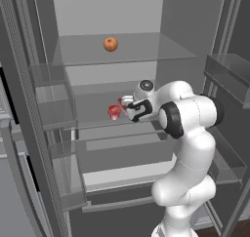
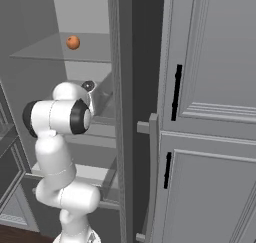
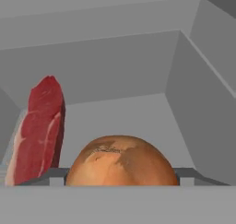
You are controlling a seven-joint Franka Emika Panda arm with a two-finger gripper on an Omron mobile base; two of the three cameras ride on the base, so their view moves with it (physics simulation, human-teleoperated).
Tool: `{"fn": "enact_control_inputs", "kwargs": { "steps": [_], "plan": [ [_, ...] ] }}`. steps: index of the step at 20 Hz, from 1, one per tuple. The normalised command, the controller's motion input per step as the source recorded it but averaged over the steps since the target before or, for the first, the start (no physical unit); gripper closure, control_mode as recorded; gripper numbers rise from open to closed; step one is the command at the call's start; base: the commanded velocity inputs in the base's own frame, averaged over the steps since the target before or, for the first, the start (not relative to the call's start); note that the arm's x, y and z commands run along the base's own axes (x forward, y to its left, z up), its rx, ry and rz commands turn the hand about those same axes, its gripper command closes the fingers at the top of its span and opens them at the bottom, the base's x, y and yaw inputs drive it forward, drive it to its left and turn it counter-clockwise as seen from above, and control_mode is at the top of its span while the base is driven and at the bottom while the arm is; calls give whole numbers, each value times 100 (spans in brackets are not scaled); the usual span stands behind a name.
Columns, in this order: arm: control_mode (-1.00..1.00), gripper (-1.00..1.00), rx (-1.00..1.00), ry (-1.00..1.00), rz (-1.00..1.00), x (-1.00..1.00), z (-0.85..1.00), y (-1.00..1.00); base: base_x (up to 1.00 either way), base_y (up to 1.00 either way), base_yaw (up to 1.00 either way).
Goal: Place one onion and one steak in each tupperware on the nearby counter, to pack two identical lunches.
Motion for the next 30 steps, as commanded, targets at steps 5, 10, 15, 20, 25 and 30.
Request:
{"fn": "enact_control_inputs", "kwargs": {
  "steps": [5,10,15,20,25,30],
  "plan": [
    [-100,100,0,-25,0,-98,51,0,0,0,0],
    [-100,100,0,-28,-2,-100,96,4,0,0,0],
    [-100,100,0,-13,-6,-100,100,11,0,0,0],
    [-100,100,0,-1,-7,-100,100,13,0,0,0],
    [-100,100,10,23,-1,-100,100,15,0,0,0],
    [-100,100,3,47,0,-98,40,3,0,0,0]
  ]
}}
